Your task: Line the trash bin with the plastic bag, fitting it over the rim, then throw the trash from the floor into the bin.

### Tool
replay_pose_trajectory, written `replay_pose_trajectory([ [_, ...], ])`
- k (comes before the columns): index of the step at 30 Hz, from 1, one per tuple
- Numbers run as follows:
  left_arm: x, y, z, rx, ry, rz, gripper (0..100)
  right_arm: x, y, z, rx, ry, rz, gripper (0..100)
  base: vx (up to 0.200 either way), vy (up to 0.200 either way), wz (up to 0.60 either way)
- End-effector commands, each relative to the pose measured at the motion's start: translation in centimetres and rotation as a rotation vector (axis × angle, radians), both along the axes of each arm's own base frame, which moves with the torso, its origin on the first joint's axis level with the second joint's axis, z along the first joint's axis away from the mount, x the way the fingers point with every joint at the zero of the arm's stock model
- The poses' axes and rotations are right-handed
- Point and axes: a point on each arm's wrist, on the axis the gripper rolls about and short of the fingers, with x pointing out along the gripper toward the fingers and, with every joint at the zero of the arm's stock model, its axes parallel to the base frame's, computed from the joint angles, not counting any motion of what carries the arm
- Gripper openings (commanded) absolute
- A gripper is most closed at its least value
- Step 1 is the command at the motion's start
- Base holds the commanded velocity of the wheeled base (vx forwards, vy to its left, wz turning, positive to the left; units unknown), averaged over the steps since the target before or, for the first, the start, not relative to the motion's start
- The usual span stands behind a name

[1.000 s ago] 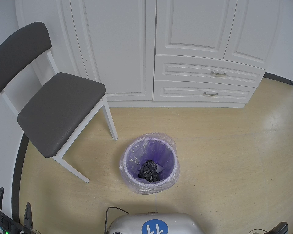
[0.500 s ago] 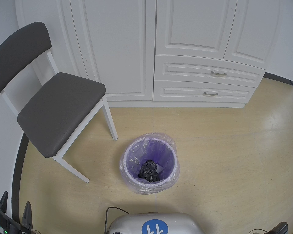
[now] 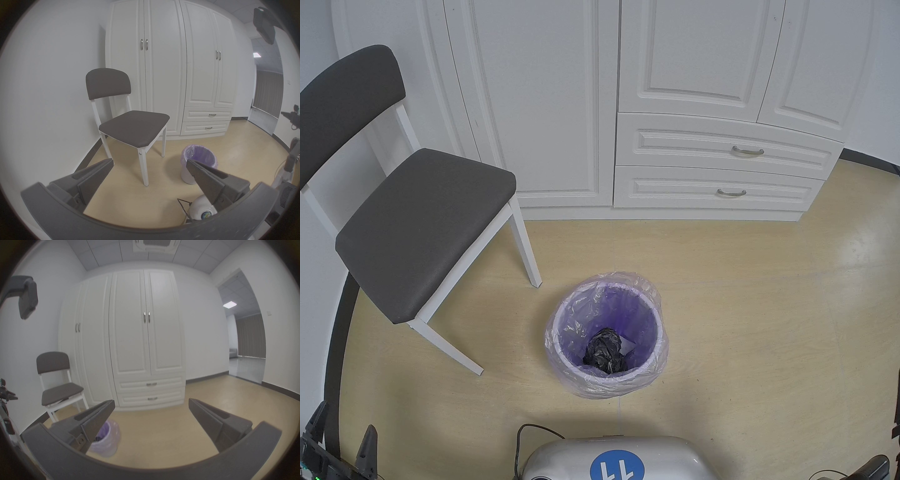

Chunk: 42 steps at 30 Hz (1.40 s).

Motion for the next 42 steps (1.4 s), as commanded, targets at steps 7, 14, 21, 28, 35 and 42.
replay_pose_trajectory([
  [7, 0.0, 0.0, -0.4, -0.002, -0.013, -0.001, 100, 0.5, 0.0, -3.0, 0.064, 0.247, 0.020, 100, 0.000, 0.000, 0.00],
  [14, 0.0, 0.0, -0.4, -0.002, -0.013, -0.001, 100, 0.5, 0.0, -3.1, 0.079, 0.252, 0.029, 100, 0.000, 0.000, 0.00],
  [21, 0.0, 0.0, -0.4, -0.002, -0.013, -0.001, 100, 0.5, 0.1, -3.1, 0.061, 0.255, 0.074, 100, 0.000, 0.000, 0.00],
  [28, 0.0, 0.0, -0.4, -0.002, -0.013, -0.001, 100, 0.5, 0.1, -3.1, 0.014, 0.257, 0.068, 100, 0.000, 0.000, 0.00],
  [35, 0.0, 0.0, -0.4, -0.001, -0.013, -0.001, 100, 0.5, 0.2, -3.3, -0.055, 0.284, 0.061, 100, 0.000, 0.000, 0.00],
  [42, 0.0, 0.0, -0.4, -0.001, -0.013, -0.001, 100, 0.5, 0.2, -3.5, -0.059, 0.319, 0.077, 100, 0.000, 0.000, 0.00],
])
